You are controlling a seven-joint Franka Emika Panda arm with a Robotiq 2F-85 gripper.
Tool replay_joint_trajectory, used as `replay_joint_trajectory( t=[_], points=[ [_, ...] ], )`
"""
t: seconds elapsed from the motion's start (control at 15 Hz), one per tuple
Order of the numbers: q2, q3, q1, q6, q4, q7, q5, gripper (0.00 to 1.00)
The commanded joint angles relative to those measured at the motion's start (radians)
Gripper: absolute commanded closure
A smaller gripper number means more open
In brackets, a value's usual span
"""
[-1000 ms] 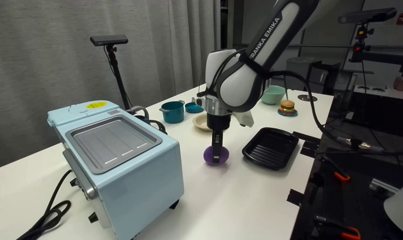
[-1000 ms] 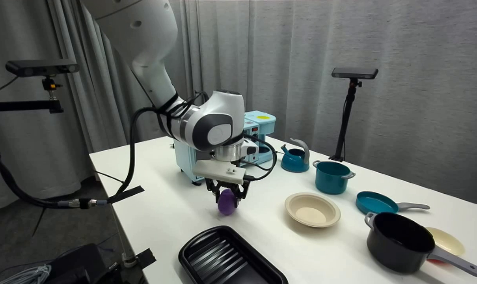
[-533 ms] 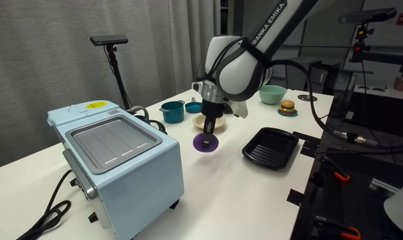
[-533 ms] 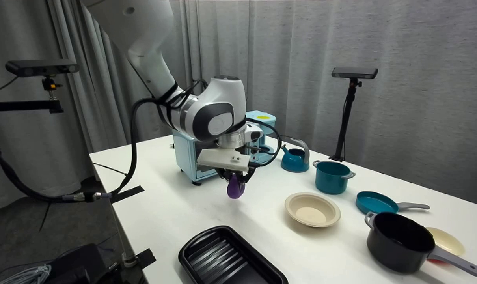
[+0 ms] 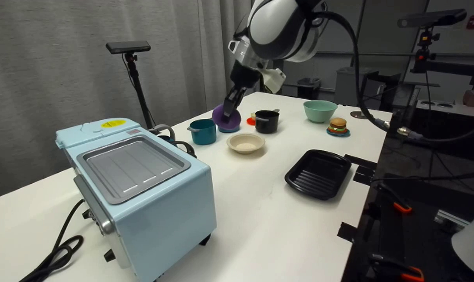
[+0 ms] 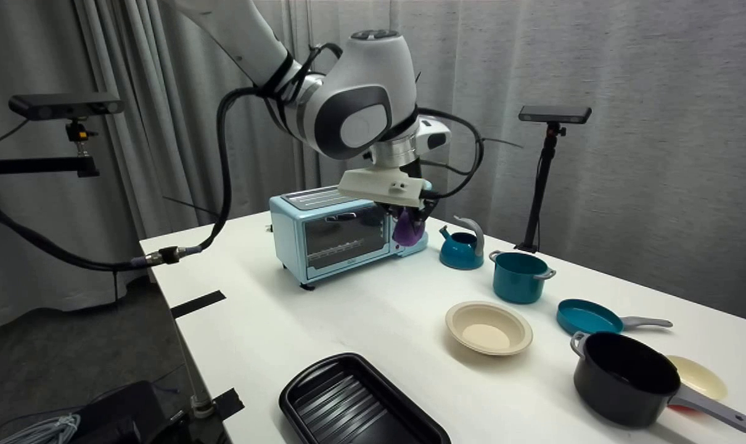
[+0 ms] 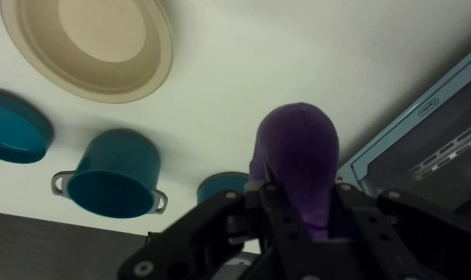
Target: Pick the purple object and put it in the bowl
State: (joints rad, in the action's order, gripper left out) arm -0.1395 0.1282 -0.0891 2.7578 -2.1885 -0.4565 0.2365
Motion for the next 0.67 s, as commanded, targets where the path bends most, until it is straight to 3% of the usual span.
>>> replay_joint_trajectory(
  t=[0.0, 0.6],
  points=[
    [-0.033, -0.039, -0.036, 0.001, 0.096, -0.037, 0.061, 0.94],
    [-0.319, -0.119, -0.153, -0.069, 0.328, 0.055, 0.015, 0.94]
  ],
)
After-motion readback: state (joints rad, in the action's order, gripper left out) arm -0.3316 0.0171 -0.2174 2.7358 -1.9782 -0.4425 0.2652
